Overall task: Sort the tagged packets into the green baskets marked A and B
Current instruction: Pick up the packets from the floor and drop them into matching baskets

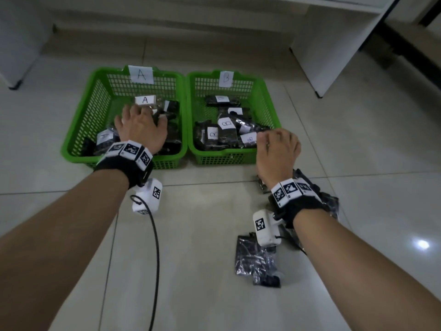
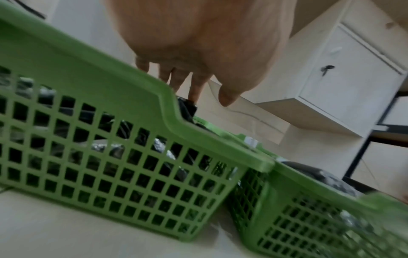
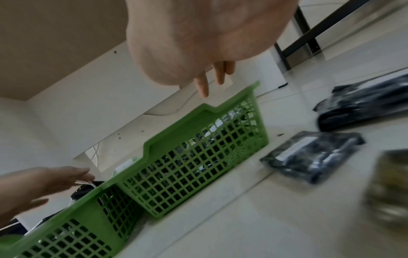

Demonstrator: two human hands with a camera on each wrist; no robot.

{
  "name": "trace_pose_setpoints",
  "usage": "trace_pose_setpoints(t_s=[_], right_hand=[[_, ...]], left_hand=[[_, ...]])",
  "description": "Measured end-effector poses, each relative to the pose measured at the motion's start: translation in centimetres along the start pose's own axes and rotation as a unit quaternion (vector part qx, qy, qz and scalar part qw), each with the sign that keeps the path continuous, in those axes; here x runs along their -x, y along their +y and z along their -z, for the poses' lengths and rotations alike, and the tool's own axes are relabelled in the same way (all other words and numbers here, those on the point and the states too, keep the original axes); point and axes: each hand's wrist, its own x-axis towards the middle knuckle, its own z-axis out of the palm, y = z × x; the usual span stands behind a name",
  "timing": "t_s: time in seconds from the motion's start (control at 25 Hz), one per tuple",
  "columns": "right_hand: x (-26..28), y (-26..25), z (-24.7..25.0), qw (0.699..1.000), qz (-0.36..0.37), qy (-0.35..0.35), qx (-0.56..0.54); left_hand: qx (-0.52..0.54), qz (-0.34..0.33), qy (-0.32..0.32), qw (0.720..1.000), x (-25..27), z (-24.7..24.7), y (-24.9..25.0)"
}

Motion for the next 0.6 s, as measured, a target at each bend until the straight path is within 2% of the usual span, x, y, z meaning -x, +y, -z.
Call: trace_pose_setpoints(t_s=[0.08, 0.2, 0.24, 0.28, 0.32, 0.4, 0.44, 0.52, 0.6], right_hand=[[2.2, 1.4, 1.3, 0.999, -0.02, 0.02, -0.033], [6.5, 4.2, 2.6, 0.996, -0.085, -0.011, -0.012], [8.2, 5.4, 3.1, 0.994, -0.108, -0.029, 0.01], [9.5, 6.4, 3.2, 0.99, -0.128, -0.047, 0.024], [10.9, 7.5, 3.4, 0.986, -0.148, -0.069, 0.025], [13.7, 9.0, 3.5, 0.979, -0.169, -0.11, -0.001], [15.0, 9.6, 3.5, 0.979, -0.162, -0.123, -0.015], [16.5, 10.4, 3.6, 0.985, -0.115, -0.122, -0.034], [16.6, 10.3, 4.2, 0.983, -0.098, -0.137, -0.076]], left_hand=[[0.007, -0.053, 0.026, 0.998, 1.7, 0.2, 1.5], [0.079, -0.208, 0.077, 0.972, 7.0, 0.7, 5.5], [0.12, -0.261, 0.05, 0.957, 9.4, 0.4, 7.0], [0.159, -0.312, -0.006, 0.937, 11.4, -0.1, 8.1], [0.185, -0.355, -0.089, 0.912, 13.5, -0.7, 9.2], [0.174, -0.394, -0.258, 0.865, 17.0, -2.3, 10.4], [0.152, -0.398, -0.322, 0.846, 18.7, -3.2, 10.6], [0.12, -0.397, -0.388, 0.823, 20.9, -4.7, 10.7], [0.101, -0.393, -0.4, 0.822, 22.1, -5.6, 10.5]])
